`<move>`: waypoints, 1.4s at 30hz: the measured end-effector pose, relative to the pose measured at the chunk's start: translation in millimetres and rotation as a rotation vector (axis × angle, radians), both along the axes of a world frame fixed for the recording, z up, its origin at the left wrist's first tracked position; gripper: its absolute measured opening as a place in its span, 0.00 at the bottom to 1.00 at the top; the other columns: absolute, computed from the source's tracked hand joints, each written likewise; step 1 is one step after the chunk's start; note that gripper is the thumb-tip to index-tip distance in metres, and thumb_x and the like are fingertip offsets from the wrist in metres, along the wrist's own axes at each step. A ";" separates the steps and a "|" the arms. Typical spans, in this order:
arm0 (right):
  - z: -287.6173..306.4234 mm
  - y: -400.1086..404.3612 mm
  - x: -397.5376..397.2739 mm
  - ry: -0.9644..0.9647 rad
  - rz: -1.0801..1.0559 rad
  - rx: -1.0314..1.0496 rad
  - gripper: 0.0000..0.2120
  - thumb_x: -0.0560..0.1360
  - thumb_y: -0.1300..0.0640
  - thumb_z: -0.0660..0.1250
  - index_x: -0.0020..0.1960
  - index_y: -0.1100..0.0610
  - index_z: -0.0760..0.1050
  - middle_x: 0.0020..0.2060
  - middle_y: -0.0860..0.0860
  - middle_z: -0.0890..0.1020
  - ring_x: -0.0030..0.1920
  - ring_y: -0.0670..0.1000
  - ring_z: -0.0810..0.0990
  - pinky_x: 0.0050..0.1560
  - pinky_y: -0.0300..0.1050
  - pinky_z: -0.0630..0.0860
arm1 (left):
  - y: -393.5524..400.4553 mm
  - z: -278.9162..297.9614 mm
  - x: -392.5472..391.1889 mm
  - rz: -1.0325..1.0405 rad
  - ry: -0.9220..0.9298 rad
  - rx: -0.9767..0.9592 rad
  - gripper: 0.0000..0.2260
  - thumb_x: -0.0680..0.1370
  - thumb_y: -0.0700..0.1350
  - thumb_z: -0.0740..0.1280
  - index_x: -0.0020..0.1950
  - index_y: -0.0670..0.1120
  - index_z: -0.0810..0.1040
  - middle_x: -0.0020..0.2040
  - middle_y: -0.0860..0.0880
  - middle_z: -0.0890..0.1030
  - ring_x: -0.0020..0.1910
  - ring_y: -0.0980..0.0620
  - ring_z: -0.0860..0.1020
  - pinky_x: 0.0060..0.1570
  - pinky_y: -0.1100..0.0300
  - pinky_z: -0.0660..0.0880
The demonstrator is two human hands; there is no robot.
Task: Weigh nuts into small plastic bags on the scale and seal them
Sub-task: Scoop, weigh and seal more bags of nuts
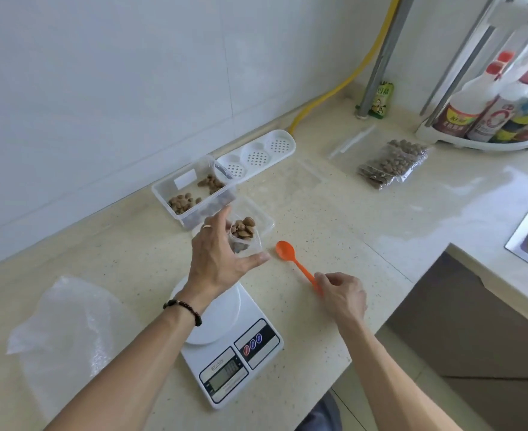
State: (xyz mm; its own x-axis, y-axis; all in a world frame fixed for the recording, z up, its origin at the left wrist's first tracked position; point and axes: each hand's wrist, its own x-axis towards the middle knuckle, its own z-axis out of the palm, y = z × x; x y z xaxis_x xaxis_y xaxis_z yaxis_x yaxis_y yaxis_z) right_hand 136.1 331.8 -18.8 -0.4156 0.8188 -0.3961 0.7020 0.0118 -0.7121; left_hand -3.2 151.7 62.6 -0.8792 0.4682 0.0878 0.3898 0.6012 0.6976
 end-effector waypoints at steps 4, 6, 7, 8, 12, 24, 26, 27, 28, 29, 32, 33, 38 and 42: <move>23.0 -2.6 -15.7 0.154 0.020 0.071 0.18 0.78 0.43 0.64 0.36 0.54 0.78 0.30 0.47 0.77 0.36 0.50 0.76 0.42 0.47 0.74 | -4.7 7.0 3.4 -0.001 0.013 0.020 0.49 0.62 0.61 0.79 0.76 0.49 0.58 0.58 0.56 0.66 0.56 0.60 0.65 0.63 0.56 0.63; 53.1 -4.3 -31.2 0.292 0.070 0.055 0.21 0.79 0.46 0.64 0.38 0.61 0.78 0.31 0.53 0.78 0.33 0.48 0.74 0.37 0.44 0.70 | -7.6 12.3 4.5 0.001 -0.002 0.043 0.49 0.62 0.61 0.78 0.76 0.50 0.58 0.59 0.56 0.66 0.56 0.61 0.64 0.65 0.53 0.66; 70.8 -6.2 -40.4 0.344 0.123 0.052 0.21 0.79 0.46 0.64 0.39 0.63 0.80 0.33 0.54 0.80 0.33 0.48 0.75 0.37 0.44 0.71 | -9.0 15.3 5.1 0.001 -0.011 0.058 0.49 0.62 0.62 0.78 0.76 0.50 0.58 0.60 0.56 0.66 0.56 0.62 0.64 0.66 0.52 0.66; 86.2 -8.7 -50.6 0.380 0.192 0.043 0.21 0.80 0.46 0.63 0.40 0.62 0.81 0.34 0.53 0.82 0.34 0.47 0.77 0.37 0.44 0.72 | -10.2 18.3 5.6 0.002 -0.016 0.071 0.49 0.61 0.63 0.78 0.76 0.50 0.58 0.62 0.54 0.67 0.56 0.62 0.64 0.66 0.51 0.66; 138.8 -24.2 -85.2 0.406 0.522 0.029 0.17 0.73 0.41 0.67 0.36 0.53 0.82 0.34 0.54 0.83 0.34 0.50 0.78 0.38 0.53 0.78 | -12.9 31.3 5.9 0.031 -0.024 0.092 0.52 0.60 0.67 0.75 0.76 0.50 0.56 0.68 0.49 0.69 0.60 0.59 0.66 0.66 0.51 0.67; 190.2 -42.6 -112.6 0.339 0.840 0.212 0.08 0.77 0.61 0.64 0.40 0.54 0.79 0.35 0.48 0.83 0.36 0.48 0.79 0.43 0.53 0.80 | -39.7 56.4 -8.1 0.046 -0.219 0.380 0.29 0.68 0.66 0.69 0.67 0.60 0.66 0.49 0.57 0.78 0.52 0.59 0.78 0.55 0.59 0.74; 196.3 -45.1 -113.1 0.349 0.873 0.182 0.07 0.78 0.60 0.64 0.42 0.55 0.79 0.37 0.48 0.84 0.36 0.46 0.79 0.43 0.50 0.79 | -48.2 57.6 -13.1 0.051 -0.279 0.453 0.11 0.72 0.64 0.67 0.51 0.64 0.75 0.43 0.60 0.80 0.50 0.56 0.80 0.59 0.49 0.75; 199.4 -46.9 -113.6 0.354 0.888 0.171 0.07 0.78 0.60 0.64 0.43 0.56 0.78 0.37 0.49 0.84 0.36 0.45 0.79 0.42 0.48 0.78 | -51.7 57.0 -15.6 0.058 -0.291 0.480 0.10 0.72 0.64 0.65 0.47 0.61 0.77 0.42 0.61 0.80 0.50 0.54 0.80 0.60 0.47 0.75; 201.9 -48.6 -114.4 0.365 0.897 0.161 0.07 0.78 0.60 0.64 0.43 0.56 0.78 0.38 0.49 0.84 0.36 0.45 0.79 0.42 0.46 0.77 | -55.2 55.8 -17.9 0.067 -0.290 0.499 0.12 0.73 0.62 0.64 0.46 0.57 0.79 0.42 0.60 0.80 0.49 0.52 0.80 0.60 0.45 0.75; 204.3 -50.8 -115.6 0.381 0.899 0.152 0.07 0.78 0.60 0.64 0.44 0.57 0.78 0.38 0.50 0.85 0.35 0.44 0.78 0.41 0.44 0.76 | -57.8 54.5 -19.8 0.074 -0.283 0.523 0.13 0.74 0.59 0.63 0.46 0.52 0.80 0.42 0.58 0.80 0.47 0.51 0.80 0.60 0.44 0.75; 208.3 -55.4 -118.6 0.441 0.864 0.130 0.06 0.78 0.57 0.67 0.44 0.58 0.80 0.40 0.55 0.84 0.35 0.44 0.78 0.40 0.44 0.76 | -61.4 56.5 -22.2 0.149 -0.299 0.592 0.11 0.82 0.44 0.62 0.47 0.40 0.79 0.42 0.46 0.81 0.42 0.51 0.80 0.58 0.43 0.76; 208.6 -55.6 -119.1 0.455 0.852 0.119 0.06 0.77 0.55 0.68 0.45 0.57 0.80 0.41 0.57 0.84 0.36 0.45 0.78 0.40 0.44 0.76 | -62.6 59.1 -22.8 0.182 -0.300 0.607 0.11 0.83 0.42 0.60 0.46 0.39 0.79 0.43 0.42 0.82 0.42 0.50 0.80 0.56 0.46 0.77; 202.4 -53.4 -121.0 0.420 0.870 0.161 0.07 0.77 0.58 0.69 0.42 0.60 0.81 0.37 0.56 0.84 0.35 0.48 0.77 0.39 0.46 0.76 | -72.0 67.3 -27.7 0.238 -0.307 0.669 0.12 0.83 0.41 0.59 0.45 0.38 0.79 0.40 0.42 0.83 0.39 0.51 0.82 0.47 0.56 0.79; 193.9 -56.7 -122.6 0.485 0.792 0.053 0.08 0.77 0.60 0.68 0.41 0.58 0.82 0.32 0.51 0.81 0.33 0.46 0.77 0.37 0.42 0.77 | -81.3 61.3 -30.9 0.141 -0.405 0.596 0.08 0.82 0.42 0.62 0.48 0.40 0.79 0.38 0.48 0.82 0.40 0.53 0.82 0.44 0.60 0.78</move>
State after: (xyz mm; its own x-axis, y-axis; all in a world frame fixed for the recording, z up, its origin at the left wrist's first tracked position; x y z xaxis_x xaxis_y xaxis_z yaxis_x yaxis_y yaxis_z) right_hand 13.5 275.1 175.1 -0.9714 0.2375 -0.0028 0.1007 0.4011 -0.9105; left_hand -34.0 70.4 124.0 -0.9452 0.3222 -0.0530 -0.0215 0.1005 0.9947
